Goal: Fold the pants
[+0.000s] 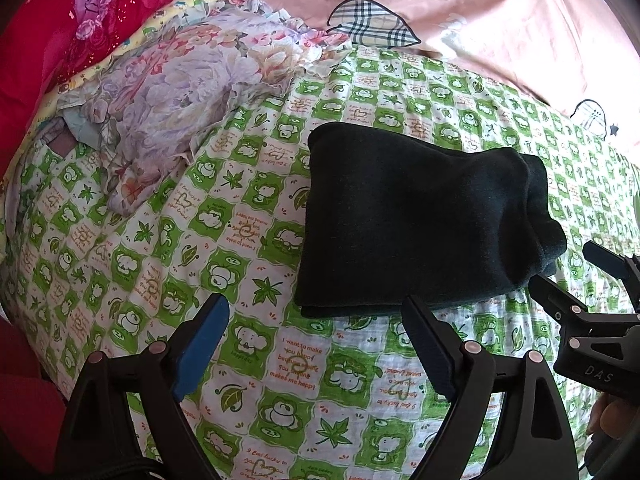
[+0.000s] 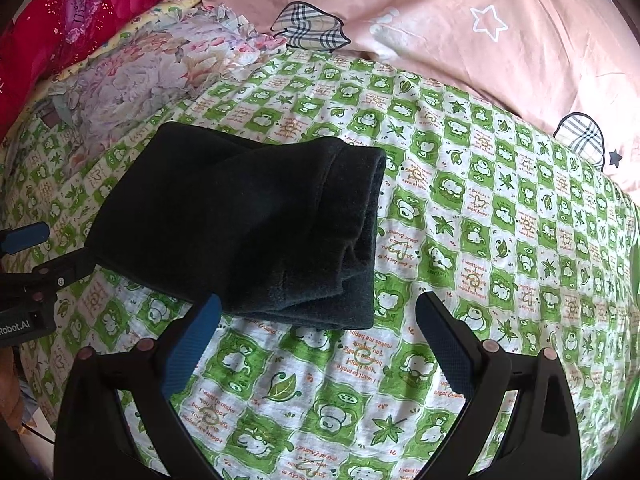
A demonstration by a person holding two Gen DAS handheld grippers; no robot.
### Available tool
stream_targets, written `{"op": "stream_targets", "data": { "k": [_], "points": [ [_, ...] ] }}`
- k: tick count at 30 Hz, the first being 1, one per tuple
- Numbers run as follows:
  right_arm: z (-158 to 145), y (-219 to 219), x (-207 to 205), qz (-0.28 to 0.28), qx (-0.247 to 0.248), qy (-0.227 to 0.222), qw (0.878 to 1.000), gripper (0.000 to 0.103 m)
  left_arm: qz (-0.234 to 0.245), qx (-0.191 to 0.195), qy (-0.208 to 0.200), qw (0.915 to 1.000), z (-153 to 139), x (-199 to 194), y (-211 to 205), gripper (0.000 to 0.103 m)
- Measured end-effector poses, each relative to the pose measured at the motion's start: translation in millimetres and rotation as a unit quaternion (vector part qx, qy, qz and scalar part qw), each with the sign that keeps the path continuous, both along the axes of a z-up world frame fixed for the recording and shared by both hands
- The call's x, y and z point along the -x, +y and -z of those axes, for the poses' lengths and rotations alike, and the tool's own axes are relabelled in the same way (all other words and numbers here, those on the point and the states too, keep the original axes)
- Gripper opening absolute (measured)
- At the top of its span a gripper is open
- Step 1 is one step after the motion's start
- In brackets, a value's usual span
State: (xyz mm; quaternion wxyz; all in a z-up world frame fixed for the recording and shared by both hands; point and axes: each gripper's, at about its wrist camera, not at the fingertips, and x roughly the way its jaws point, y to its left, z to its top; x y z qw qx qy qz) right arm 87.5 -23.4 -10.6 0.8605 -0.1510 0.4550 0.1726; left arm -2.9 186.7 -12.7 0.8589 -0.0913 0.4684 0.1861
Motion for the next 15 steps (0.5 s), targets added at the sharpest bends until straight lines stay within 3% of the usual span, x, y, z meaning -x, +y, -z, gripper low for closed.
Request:
{"op": "stream_targets", "data": {
  "k": [15],
  "points": [
    [-2.9, -5.1, -0.1, 0.008, -0.019, 0.003, 1.0, 0.098, 0.006, -0.008, -0.008, 0.9999, -1.9, -4.2, -1.2, 0.09]
  ]
}}
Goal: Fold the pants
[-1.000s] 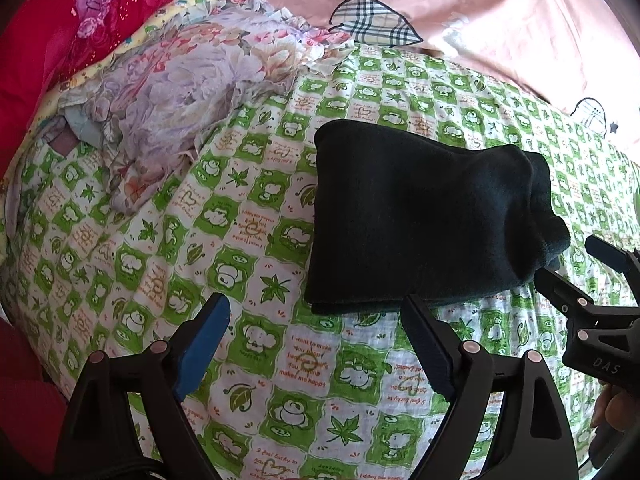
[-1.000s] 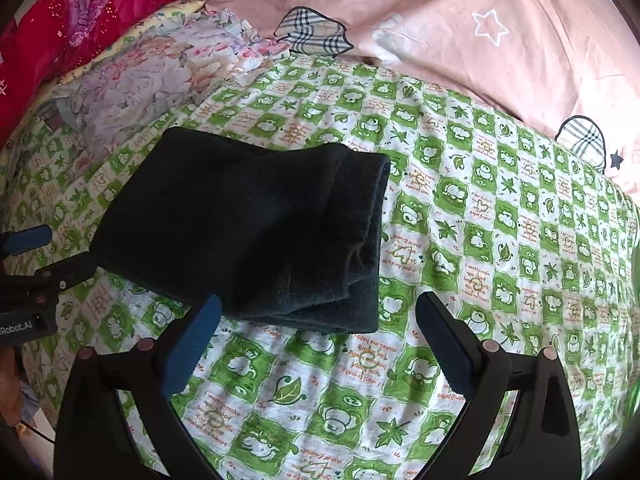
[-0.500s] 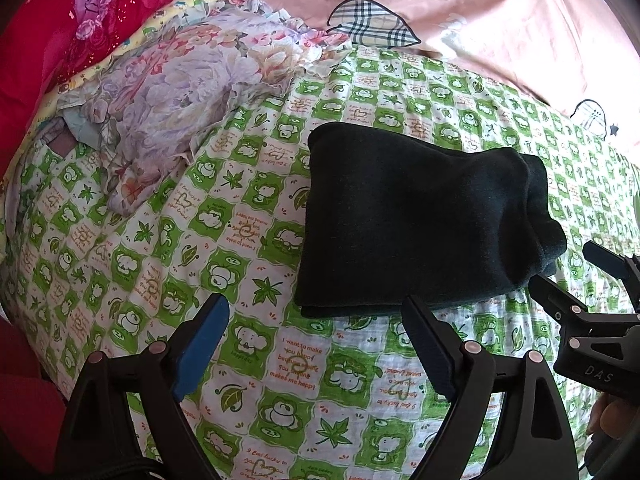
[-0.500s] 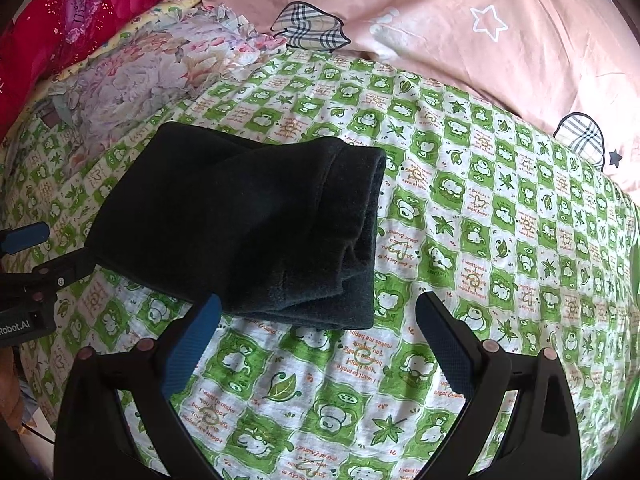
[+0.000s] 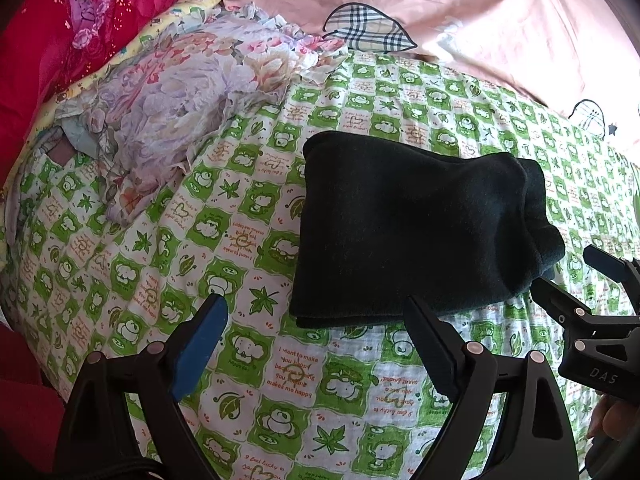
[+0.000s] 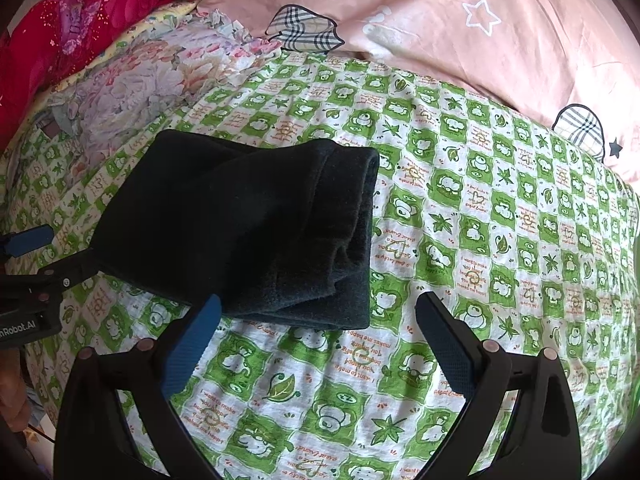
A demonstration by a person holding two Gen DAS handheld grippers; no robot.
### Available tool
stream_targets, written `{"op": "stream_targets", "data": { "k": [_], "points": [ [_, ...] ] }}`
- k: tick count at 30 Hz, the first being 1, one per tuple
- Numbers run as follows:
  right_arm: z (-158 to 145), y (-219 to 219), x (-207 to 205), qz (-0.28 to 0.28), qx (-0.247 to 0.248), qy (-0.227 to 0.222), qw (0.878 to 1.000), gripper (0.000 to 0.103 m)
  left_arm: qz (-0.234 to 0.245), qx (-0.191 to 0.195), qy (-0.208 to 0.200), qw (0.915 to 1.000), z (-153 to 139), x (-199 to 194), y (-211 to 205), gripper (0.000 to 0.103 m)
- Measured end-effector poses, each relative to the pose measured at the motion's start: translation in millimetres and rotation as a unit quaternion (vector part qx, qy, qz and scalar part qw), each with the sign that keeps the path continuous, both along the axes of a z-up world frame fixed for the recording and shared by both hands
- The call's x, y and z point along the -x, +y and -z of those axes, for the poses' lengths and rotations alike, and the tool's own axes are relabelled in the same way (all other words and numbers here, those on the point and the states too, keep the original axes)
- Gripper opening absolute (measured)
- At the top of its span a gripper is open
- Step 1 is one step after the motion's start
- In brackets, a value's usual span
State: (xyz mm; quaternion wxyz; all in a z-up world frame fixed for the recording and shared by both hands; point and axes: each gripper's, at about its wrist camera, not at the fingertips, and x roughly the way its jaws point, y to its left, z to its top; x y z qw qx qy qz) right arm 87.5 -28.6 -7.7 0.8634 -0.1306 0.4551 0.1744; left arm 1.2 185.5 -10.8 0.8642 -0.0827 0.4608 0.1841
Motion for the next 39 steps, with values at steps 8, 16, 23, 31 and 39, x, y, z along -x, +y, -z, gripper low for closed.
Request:
{"op": "stream_targets", "data": {
  "k": [8, 16, 23, 31, 39],
  "points": [
    [-7.5, -1.1, 3.9, -0.012, -0.029, -0.008, 0.999, 0.098, -0.002, -0.002, -0.011, 0.9999, -5.2, 1.1, 1.3, 0.09],
    [-8.9, 1.4, 3.9, -0.013, -0.034, -0.004, 0.999, 0.098, -0.004, -0.004, -0.017, 0.9998, -8.3, 3.6, 2.9, 0.09],
    [-9.8, 4.1, 5.7, -0.017, -0.038, -0.002, 0.999, 0.098, -0.005, -0.002, -0.02, 0.9998, -10.7, 4.5, 4.8, 0.09],
    [-11.4, 5.1, 6.0, -0.019, -0.039, -0.003, 0.999, 0.098, -0.003, -0.005, -0.022, 0.9997, -12.9, 4.9, 3.4, 0.09],
    [-12.2, 5.3, 5.9, -0.02, -0.04, -0.003, 0.999, 0.098, -0.002, -0.005, -0.023, 0.9997, -13.5, 4.8, 3.5, 0.09]
  ]
}}
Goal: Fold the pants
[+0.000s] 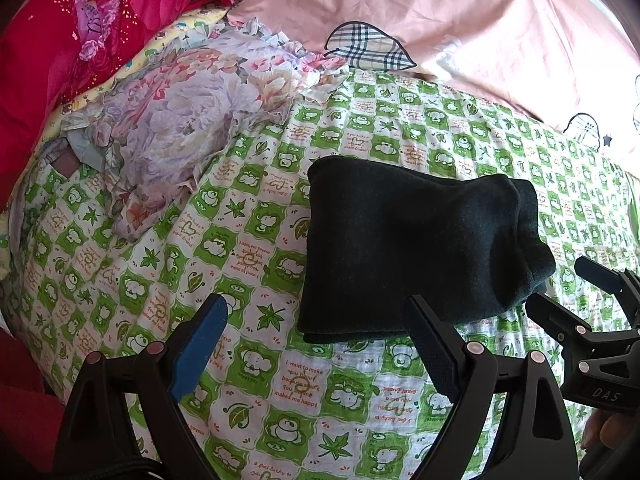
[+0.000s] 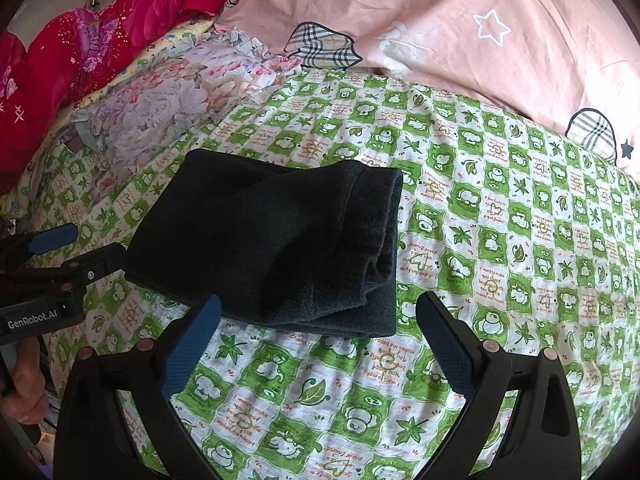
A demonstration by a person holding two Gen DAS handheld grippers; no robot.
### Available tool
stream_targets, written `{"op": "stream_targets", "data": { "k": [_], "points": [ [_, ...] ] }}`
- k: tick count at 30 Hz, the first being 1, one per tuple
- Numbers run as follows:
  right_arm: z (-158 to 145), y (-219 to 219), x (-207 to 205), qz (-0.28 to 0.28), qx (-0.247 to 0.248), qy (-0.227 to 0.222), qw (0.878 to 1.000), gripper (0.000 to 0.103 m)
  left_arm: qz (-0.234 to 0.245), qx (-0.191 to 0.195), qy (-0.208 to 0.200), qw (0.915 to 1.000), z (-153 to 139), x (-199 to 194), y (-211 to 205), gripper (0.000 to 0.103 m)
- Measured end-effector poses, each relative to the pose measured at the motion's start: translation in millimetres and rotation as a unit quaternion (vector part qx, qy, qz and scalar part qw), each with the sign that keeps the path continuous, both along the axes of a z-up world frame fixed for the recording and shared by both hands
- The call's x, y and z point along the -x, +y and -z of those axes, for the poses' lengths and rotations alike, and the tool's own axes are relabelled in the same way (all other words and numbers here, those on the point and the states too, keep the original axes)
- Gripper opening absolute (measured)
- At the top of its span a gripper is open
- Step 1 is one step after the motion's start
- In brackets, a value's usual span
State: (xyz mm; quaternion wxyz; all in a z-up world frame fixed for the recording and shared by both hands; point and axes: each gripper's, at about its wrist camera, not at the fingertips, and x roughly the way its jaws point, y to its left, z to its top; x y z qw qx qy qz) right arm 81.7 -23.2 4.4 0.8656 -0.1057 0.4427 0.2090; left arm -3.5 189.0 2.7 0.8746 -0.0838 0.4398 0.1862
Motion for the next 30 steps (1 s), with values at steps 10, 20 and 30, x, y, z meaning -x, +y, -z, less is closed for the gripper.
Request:
{"op": "stream_targets", "data": {
  "k": [10, 20, 30],
  "points": [
    [-3.0, 2.7, 0.3, -0.001, -0.002, -0.002, 1.0, 0.098, 0.001, -0.001, 0.0, 1.0, -2.4, -1.7, 0.5, 0.09],
    [-4.9, 2.6, -0.4, 0.0, -0.003, -0.004, 1.0, 0.098, 0.002, -0.003, -0.003, 1.0, -4.4, -5.5, 1.0, 0.09],
    [-7.8, 4.3, 0.1, 0.004, -0.007, -0.007, 1.0, 0.098, 0.003, -0.013, -0.008, 0.9999, -7.2, -8.0, 0.3, 0.09]
  ]
}}
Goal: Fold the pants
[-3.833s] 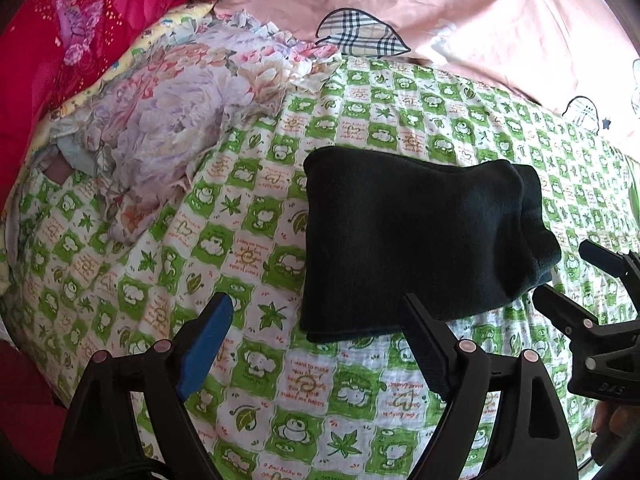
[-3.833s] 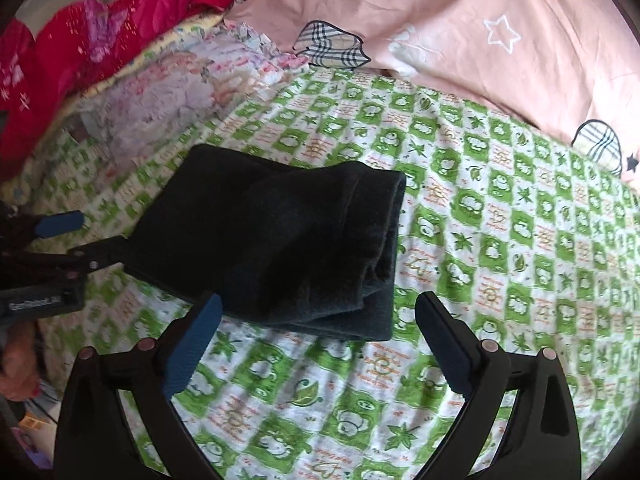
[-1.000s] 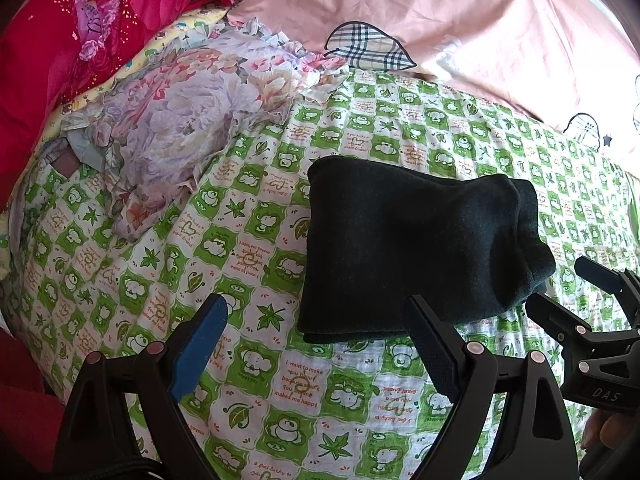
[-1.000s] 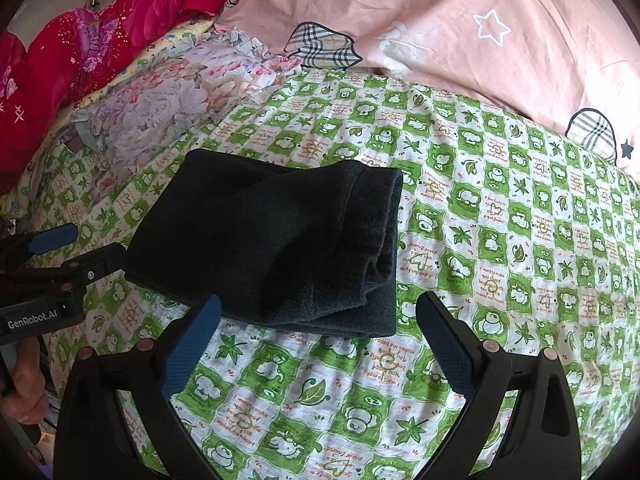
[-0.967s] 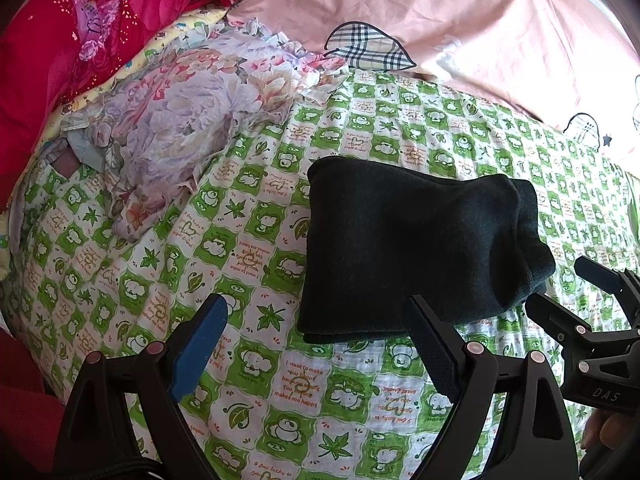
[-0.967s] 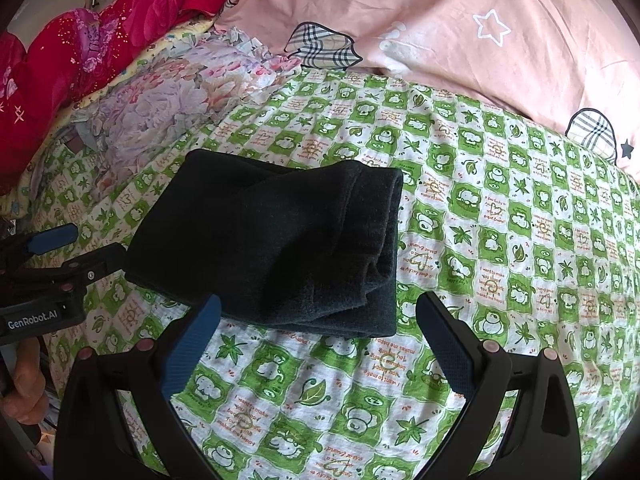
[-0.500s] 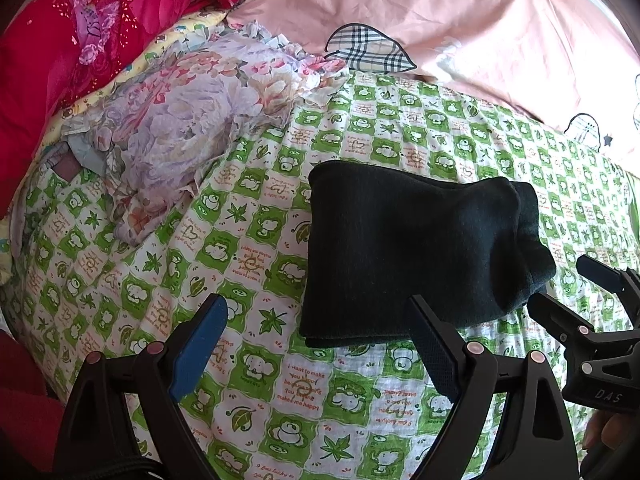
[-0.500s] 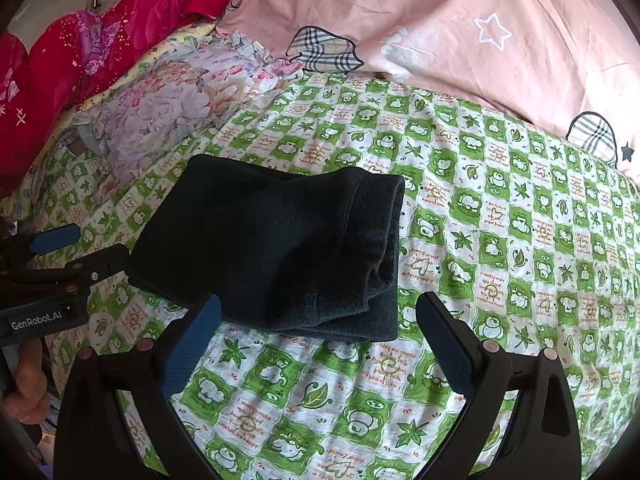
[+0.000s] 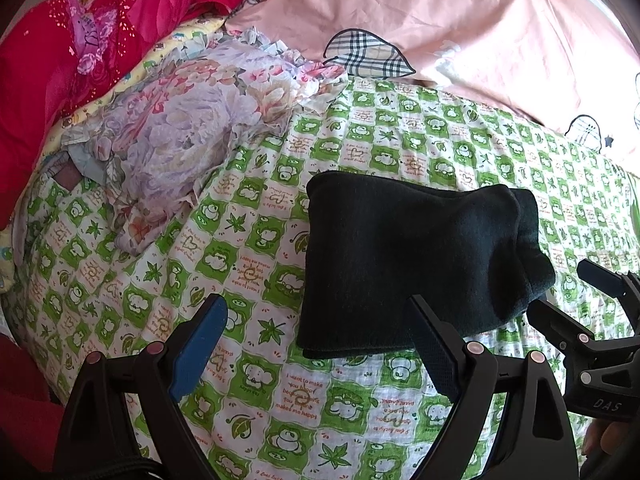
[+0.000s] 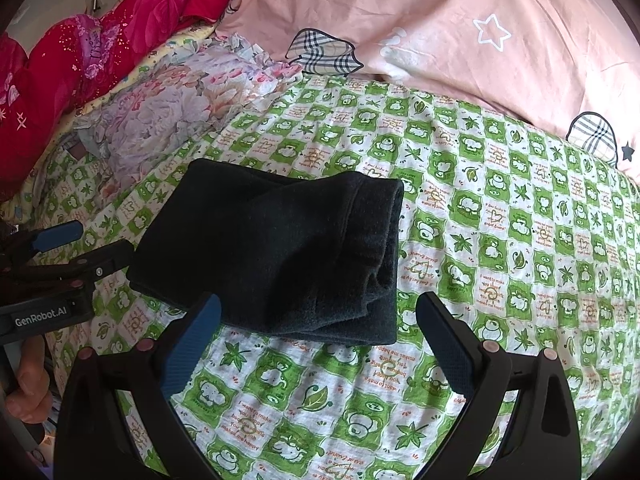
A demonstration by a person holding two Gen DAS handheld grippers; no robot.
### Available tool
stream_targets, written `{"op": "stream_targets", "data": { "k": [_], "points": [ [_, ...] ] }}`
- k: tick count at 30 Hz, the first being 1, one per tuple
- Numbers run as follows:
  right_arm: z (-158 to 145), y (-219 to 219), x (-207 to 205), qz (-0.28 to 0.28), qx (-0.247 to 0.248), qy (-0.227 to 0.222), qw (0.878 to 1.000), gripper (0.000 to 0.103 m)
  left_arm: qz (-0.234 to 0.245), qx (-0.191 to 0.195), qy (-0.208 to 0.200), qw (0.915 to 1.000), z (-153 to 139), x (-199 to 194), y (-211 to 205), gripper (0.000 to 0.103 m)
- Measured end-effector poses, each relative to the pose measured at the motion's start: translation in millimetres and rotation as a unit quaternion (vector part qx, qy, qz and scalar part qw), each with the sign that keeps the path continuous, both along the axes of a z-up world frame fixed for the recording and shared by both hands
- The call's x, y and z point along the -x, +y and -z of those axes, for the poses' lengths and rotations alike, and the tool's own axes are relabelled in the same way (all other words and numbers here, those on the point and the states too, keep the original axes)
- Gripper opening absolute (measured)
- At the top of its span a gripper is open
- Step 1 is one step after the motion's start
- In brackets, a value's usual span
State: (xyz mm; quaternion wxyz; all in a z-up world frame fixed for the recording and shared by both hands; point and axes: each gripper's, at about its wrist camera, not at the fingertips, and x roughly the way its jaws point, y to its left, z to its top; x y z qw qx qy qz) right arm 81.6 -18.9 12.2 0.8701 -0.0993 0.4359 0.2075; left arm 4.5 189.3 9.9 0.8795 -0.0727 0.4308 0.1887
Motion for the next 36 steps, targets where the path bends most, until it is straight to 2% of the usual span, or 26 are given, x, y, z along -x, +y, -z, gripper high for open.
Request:
{"op": "stream_targets", "data": {
  "k": [36],
  "points": [
    [-4.3, 1.8, -2.6, 0.001, -0.005, 0.001, 1.0, 0.098, 0.004, -0.003, -0.009, 0.9999, -7.4, -6.2, -0.2, 0.09]
  ]
}}
